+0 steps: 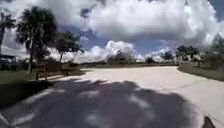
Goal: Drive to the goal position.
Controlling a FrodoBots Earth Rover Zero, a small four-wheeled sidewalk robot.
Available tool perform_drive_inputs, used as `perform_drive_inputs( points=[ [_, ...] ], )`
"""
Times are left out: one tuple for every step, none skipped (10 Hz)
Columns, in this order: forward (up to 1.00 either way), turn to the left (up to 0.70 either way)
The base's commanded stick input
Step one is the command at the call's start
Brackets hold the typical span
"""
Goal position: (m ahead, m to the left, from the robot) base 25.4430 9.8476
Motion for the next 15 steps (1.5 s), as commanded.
perform_drive_inputs(
  points=[
    [0.85,0.00],
    [0.85,0.00],
    [0.85,0.00],
    [0.85,0.00],
    [0.85,0.00],
    [0.85,0.00],
    [0.85,0.00],
    [0.85,0.00],
    [0.85,0.00],
    [0.85,0.00],
    [0.85,-0.33],
    [0.85,-0.34],
    [0.85,-0.34],
    [0.85,-0.19],
    [0.85,-0.03]
  ],
)
